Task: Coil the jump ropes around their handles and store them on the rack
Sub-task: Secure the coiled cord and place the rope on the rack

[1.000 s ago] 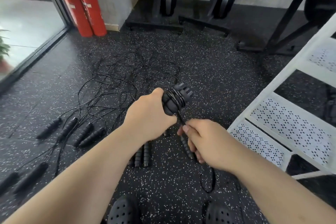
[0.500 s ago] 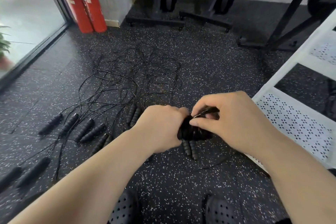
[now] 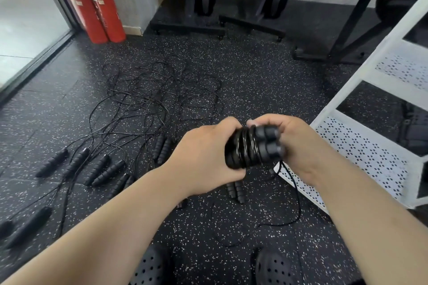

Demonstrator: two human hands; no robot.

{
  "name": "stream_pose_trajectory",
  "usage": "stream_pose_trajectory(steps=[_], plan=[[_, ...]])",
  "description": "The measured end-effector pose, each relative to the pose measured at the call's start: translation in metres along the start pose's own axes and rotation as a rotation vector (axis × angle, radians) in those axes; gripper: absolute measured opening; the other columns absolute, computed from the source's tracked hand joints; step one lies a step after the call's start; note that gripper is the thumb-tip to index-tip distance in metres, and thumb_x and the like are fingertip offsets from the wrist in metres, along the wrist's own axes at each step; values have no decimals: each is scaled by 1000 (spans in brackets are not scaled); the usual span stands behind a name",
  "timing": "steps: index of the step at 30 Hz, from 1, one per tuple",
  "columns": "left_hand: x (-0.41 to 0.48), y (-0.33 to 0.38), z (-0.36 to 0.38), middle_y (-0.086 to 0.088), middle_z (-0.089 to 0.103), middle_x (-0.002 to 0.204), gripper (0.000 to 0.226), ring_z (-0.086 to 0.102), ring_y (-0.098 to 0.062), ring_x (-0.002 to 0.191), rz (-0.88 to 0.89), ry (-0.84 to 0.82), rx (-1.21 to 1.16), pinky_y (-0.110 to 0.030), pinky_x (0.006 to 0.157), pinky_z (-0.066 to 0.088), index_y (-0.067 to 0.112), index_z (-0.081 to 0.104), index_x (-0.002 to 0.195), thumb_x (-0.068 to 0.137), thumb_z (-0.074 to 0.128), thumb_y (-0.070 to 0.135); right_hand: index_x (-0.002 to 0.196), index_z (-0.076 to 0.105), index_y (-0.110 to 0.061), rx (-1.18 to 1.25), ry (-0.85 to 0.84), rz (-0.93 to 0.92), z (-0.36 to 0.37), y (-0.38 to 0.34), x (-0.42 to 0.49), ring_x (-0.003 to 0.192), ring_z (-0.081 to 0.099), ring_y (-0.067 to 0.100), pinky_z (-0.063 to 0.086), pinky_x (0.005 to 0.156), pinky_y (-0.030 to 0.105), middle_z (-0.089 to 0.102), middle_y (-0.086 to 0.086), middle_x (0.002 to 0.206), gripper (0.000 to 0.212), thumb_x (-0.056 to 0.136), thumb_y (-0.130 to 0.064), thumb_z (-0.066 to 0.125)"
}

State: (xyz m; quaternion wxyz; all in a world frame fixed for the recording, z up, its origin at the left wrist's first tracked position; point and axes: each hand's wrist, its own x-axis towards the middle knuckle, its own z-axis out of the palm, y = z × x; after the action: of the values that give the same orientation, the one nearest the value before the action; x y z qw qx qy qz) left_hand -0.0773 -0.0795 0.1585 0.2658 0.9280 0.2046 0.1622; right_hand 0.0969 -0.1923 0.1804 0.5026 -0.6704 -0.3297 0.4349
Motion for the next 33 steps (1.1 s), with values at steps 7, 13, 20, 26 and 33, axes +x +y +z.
stream_pose_trajectory(steps=[7,13,20,26,33], plan=[[9,0,-7,7,71,85,47,69,-11,70,-450,177,-265,-37,65,57,29,46,108,79,81,40,100,75,-39,-285,70,-42,38,18,-2,62,50,0,39,69,29,58,-25,63,28,110,-24,53],[9,-7,-6,-1,66,87,45,67,-23,75,-513,69,-94,-46,71,58,22,38,114,87,73,32,93,73,-29,-402,58,-64,55,16,-9,76,64,-2,53,79,34,73,-18,81,40,99,-66,57],[4,-12,-13,6,70,92,59,68,-14,78,-433,-48,-257,-40,68,58,29,43,118,75,83,29,67,59,-22,-393,199,-69,49,15,-1,48,38,3,28,52,21,44,-16,50,52,102,-60,55],[3,-26,-13,12,68,93,61,66,-12,83,-442,71,-71,-38,79,58,35,56,121,68,83,44,85,66,-16,-605,41,-24,44,14,0,58,52,9,42,63,35,59,-11,65,45,110,-48,49],[5,-38,-8,4,61,94,52,61,-28,82,-480,-12,201,-40,74,56,25,54,111,73,83,45,120,67,-40,-1098,-63,-147,40,-11,-32,50,58,-2,36,45,16,67,-10,65,20,110,-35,50]])
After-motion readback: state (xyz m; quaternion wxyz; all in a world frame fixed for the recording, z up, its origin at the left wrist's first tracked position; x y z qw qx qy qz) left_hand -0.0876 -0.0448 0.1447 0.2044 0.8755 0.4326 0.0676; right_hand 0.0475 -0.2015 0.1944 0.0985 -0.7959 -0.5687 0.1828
